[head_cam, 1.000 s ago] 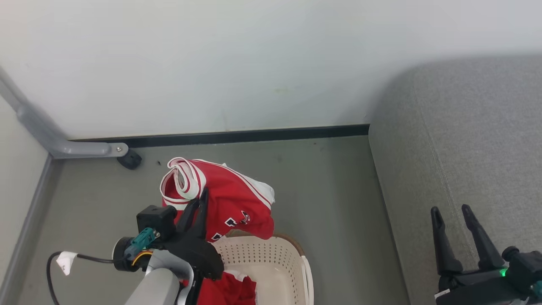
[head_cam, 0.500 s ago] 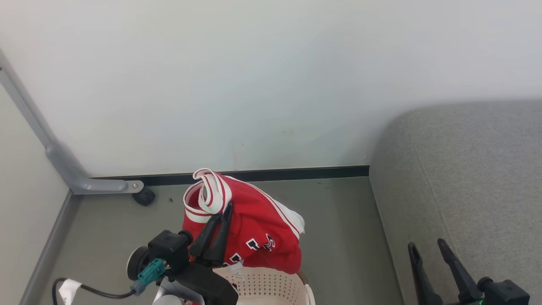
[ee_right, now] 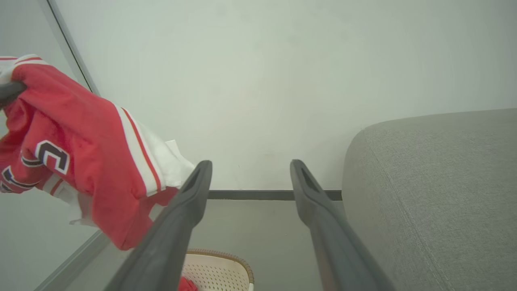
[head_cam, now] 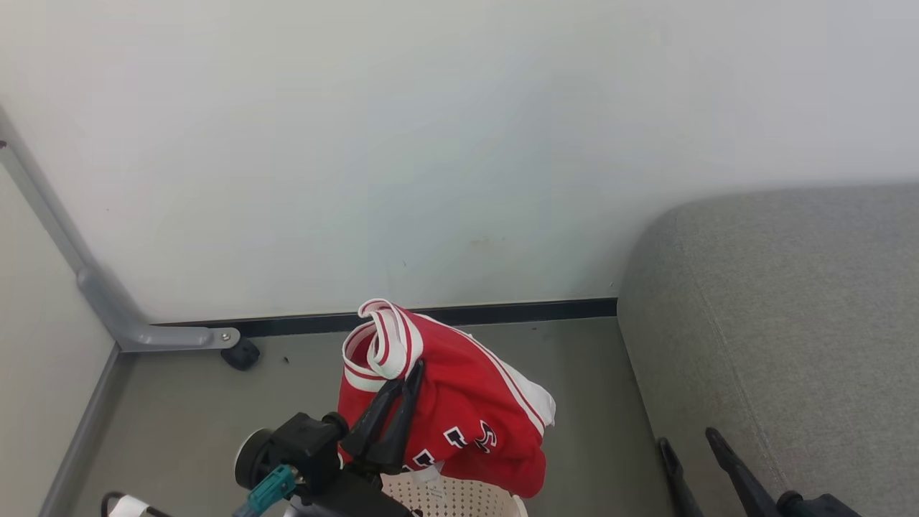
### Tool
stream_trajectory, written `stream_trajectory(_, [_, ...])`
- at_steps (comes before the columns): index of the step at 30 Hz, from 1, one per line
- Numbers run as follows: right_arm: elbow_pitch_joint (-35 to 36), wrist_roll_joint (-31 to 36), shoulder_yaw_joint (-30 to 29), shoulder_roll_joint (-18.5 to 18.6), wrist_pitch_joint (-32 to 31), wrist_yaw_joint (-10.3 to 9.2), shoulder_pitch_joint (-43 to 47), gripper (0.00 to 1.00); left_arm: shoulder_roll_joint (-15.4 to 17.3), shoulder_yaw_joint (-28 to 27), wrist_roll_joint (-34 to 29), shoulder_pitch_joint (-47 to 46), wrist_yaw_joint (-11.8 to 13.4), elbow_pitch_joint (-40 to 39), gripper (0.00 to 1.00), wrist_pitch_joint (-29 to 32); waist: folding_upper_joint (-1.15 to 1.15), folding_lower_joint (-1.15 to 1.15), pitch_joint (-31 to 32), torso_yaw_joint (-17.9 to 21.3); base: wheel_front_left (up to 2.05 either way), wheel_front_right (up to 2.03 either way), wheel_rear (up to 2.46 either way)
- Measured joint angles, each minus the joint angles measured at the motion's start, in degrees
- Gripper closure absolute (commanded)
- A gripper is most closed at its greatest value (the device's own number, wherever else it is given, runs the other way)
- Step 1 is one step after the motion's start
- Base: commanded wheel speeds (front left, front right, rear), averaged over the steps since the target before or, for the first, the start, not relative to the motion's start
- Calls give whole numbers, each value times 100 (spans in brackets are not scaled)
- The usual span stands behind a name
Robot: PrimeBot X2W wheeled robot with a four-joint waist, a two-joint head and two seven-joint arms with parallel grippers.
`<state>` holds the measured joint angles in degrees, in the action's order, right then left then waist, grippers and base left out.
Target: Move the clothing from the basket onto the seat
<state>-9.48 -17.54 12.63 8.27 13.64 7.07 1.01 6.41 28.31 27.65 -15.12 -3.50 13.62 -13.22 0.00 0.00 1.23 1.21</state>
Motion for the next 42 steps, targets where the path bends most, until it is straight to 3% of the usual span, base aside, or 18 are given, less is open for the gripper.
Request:
stream_trajectory(5, [130,16,248,-12,-55,0,-39,0,-1,53,-1,25,48,-152,100,121,0,0,1,-49,0,0,0])
stream_trajectory(17, [275,-78,1653,-93,-310,1,-800,0,-24,196,-8,0,98,-333,100,414,0,0,-22,-261,0,0,0])
stream_trajectory(38, [-921,-575,2655,-226,-555,1,-1978,0,-59,371,-8,1,151,-737,100,724,0,0,-95,-591,0,0,0])
stream_trajectory(40, [-1014,-617,2725,-257,-554,1,-2070,100,-59,385,-8,1,149,-750,100,761,0,0,-104,-595,0,0,0])
stream_trajectory(42, [-1120,-695,2759,-276,-550,1,-2151,100,-59,397,-8,1,149,-767,100,768,0,0,-112,-599,0,0,0])
